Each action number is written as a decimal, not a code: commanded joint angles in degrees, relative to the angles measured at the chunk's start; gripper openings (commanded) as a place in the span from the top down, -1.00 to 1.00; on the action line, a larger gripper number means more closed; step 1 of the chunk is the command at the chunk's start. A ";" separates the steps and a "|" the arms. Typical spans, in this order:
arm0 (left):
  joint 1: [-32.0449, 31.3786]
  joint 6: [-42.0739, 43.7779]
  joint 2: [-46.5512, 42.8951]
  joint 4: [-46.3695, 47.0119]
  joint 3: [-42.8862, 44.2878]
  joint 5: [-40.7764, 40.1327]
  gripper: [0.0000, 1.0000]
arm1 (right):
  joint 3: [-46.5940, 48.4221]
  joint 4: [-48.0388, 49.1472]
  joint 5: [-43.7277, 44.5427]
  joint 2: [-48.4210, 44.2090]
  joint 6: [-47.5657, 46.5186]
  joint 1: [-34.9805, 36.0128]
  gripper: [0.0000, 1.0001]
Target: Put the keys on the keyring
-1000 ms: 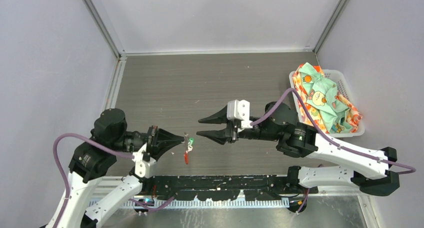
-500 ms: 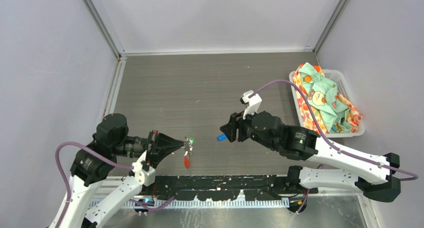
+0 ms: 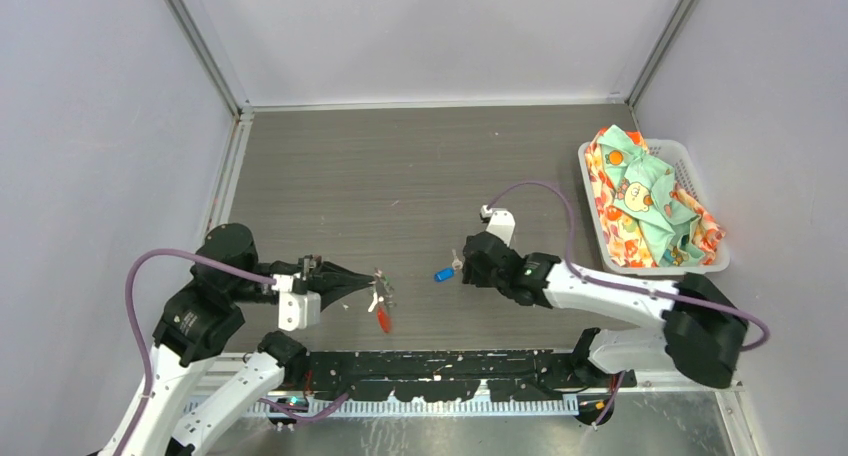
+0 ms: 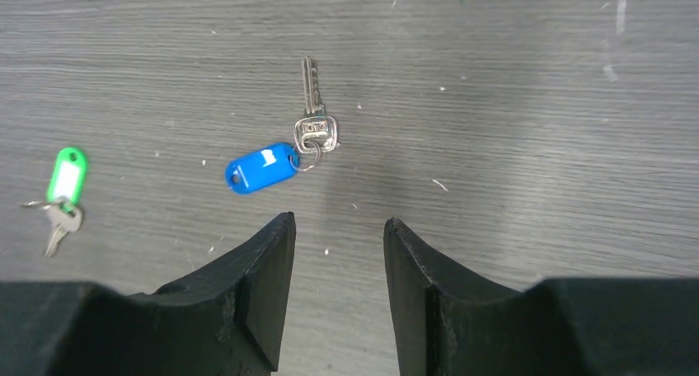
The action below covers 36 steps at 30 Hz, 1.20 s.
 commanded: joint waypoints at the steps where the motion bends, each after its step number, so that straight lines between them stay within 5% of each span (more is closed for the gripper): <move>1: -0.11 -4.58 0.85 2.28 2.77 -2.08 0.99 | 1.30 12.16 -1.38 7.34 8.33 -0.51 0.04; 12: -0.09 -1.10 3.19 -3.51 5.72 -3.78 0.99 | -0.12 16.31 -2.72 14.30 19.45 -2.22 0.11; 36: -0.12 -0.56 2.32 -3.33 5.33 -0.64 0.99 | 5.54 9.73 -1.65 21.76 22.87 -3.21 0.33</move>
